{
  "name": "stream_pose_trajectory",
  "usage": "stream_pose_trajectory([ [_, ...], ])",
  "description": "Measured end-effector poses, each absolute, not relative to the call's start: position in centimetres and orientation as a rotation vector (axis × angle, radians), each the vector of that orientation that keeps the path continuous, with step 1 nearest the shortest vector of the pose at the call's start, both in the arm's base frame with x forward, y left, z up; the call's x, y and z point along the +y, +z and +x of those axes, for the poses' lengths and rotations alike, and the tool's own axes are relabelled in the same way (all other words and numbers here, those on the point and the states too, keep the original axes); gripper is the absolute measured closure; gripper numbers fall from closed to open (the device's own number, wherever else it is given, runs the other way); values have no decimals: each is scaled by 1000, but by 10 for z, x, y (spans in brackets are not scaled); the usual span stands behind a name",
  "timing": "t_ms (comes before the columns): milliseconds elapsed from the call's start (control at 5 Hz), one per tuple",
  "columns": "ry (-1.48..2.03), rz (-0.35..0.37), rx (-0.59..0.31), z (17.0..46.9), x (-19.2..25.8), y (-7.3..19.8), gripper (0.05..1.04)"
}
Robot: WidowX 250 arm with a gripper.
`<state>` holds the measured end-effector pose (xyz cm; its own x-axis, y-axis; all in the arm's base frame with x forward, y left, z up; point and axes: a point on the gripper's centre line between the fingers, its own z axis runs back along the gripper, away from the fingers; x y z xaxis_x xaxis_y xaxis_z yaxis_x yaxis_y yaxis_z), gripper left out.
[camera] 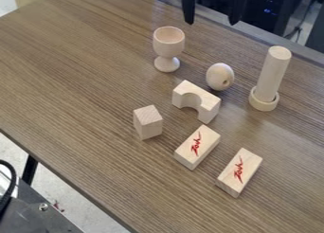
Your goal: Put the white rectangular block on top of the white rectangular block
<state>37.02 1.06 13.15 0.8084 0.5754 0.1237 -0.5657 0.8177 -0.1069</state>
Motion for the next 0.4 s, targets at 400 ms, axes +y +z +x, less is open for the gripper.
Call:
stream_pose_trajectory([
  [400, 528, -24, -95, 354, -1, 123, 84],
])
